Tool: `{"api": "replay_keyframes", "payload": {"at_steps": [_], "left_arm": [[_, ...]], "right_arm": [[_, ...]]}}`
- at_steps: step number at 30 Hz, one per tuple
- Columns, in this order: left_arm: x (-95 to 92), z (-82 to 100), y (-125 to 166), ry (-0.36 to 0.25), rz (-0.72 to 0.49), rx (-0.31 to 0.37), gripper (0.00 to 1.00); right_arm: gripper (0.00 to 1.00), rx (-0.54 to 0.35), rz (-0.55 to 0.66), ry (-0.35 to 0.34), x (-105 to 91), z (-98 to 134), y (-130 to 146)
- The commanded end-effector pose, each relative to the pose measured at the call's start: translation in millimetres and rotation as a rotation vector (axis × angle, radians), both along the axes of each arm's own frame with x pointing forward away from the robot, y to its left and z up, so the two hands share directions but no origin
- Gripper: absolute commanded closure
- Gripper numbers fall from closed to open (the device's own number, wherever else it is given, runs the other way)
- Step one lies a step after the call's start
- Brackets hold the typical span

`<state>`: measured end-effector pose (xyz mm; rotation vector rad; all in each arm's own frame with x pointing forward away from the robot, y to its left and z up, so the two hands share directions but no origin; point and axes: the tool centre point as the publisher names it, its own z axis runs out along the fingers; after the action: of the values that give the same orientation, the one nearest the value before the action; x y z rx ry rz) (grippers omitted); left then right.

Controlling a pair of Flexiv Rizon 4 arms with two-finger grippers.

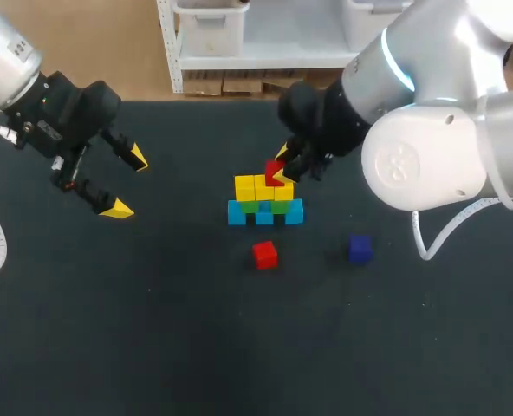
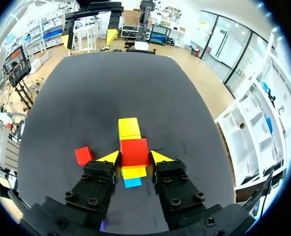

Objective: Place the blue cubes, place green cubes on the blue cubes, place the yellow cubes on the green cubes, then place the red cubes on the yellow cubes, and place purple cube on the red cubes.

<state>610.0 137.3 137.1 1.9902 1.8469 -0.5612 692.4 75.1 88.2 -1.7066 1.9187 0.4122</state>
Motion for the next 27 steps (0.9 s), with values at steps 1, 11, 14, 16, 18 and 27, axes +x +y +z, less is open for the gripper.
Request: {"api": "replay_keyframes", "payload": {"at_steps": [1, 11, 14, 16, 18, 27], "left_arm": [[-0.7, -0.7, 1.3, -0.003, -0.002, -0.004, 0.00], [-0.7, -0.7, 1.3, -0.003, -0.002, -0.004, 0.00], [-0.7, -0.7, 1.3, -0.003, -0.002, -0.004, 0.00], [-0.7, -0.7, 1.3, -0.003, -0.002, -0.004, 0.00], [-0.7, -0.7, 1.3, -0.003, -0.002, -0.004, 0.00], [-0.7, -0.7, 1.3, -0.003, -0.002, -0.004, 0.00]], "right_arm": [[1.00, 0.001, 0.003, 0.004, 2.7, -0.1, 0.8], [0.87, 0.000, 0.013, 0.007, 4.1, -0.1, 1.6], [0.89, -0.001, 0.015, 0.008, 4.2, -0.2, 1.8], [0.89, -0.001, 0.015, 0.009, 4.1, -0.5, 1.8], [0.87, -0.001, 0.015, 0.011, 3.9, -1.2, 1.5], [0.82, -0.004, 0.010, 0.014, 3.2, -2.0, 0.2]]}}
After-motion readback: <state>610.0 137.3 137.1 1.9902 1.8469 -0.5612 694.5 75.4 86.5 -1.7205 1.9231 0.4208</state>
